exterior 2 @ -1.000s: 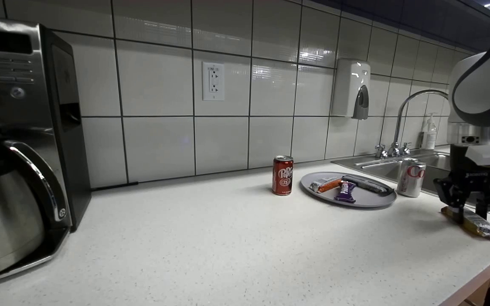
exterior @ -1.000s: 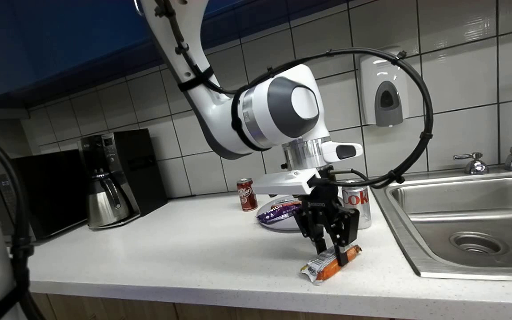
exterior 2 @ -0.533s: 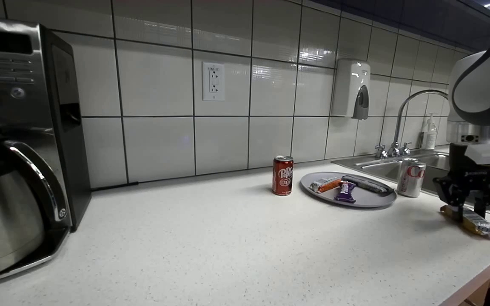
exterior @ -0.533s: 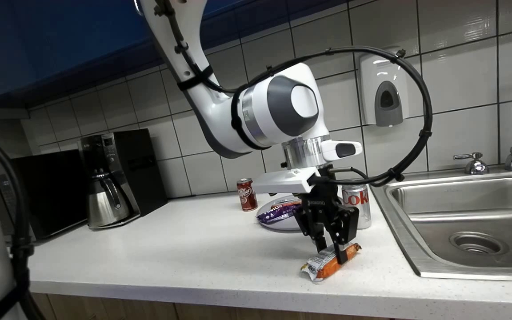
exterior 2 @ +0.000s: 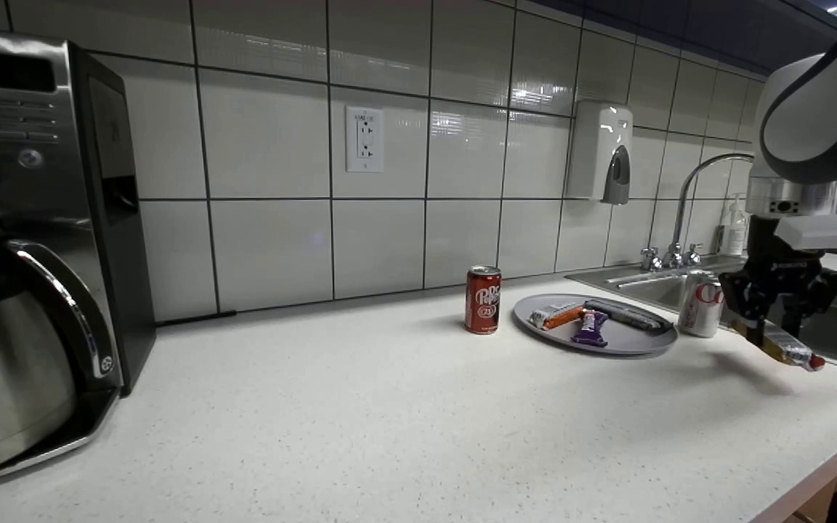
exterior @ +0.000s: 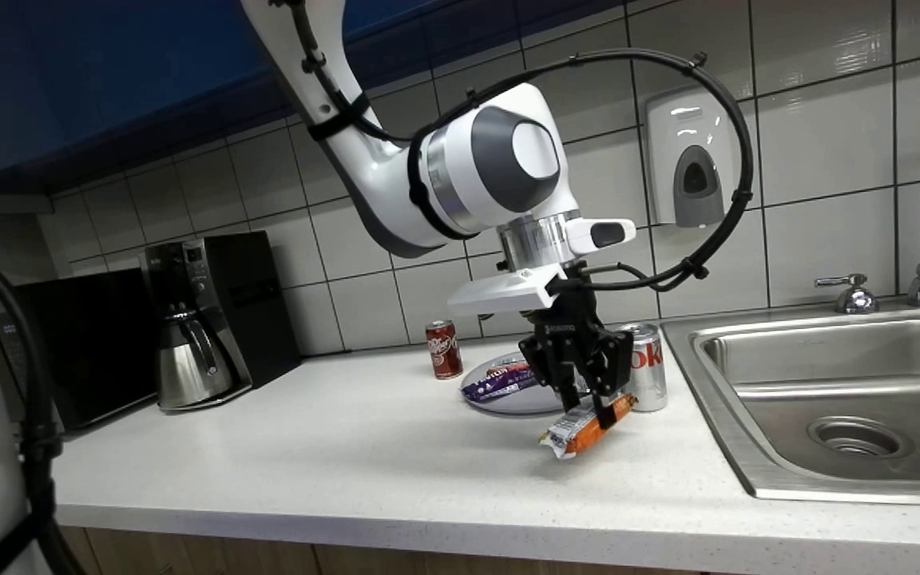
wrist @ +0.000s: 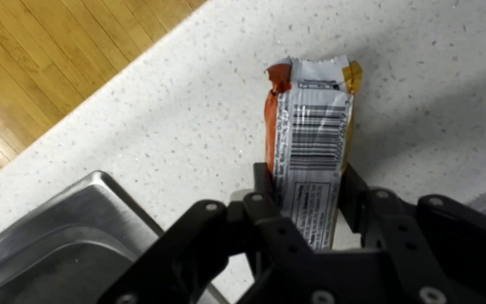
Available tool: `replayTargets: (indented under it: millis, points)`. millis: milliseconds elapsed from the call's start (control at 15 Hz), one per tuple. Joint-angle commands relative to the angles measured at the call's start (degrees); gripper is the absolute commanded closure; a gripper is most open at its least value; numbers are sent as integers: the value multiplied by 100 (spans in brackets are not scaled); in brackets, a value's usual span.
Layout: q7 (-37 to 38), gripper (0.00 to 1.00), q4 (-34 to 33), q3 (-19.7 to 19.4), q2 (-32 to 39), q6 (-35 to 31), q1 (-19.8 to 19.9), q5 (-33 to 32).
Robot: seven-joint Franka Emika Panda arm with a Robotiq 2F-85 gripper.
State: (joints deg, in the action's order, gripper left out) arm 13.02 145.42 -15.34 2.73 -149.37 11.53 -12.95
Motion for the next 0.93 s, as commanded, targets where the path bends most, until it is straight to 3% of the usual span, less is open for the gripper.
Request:
replayTargets:
  millis: [0, 867]
  points:
    - [58, 83, -235, 144, -175, 341, -71, -6]
    - [40, 83, -1306, 479, 578, 391, -367, 318]
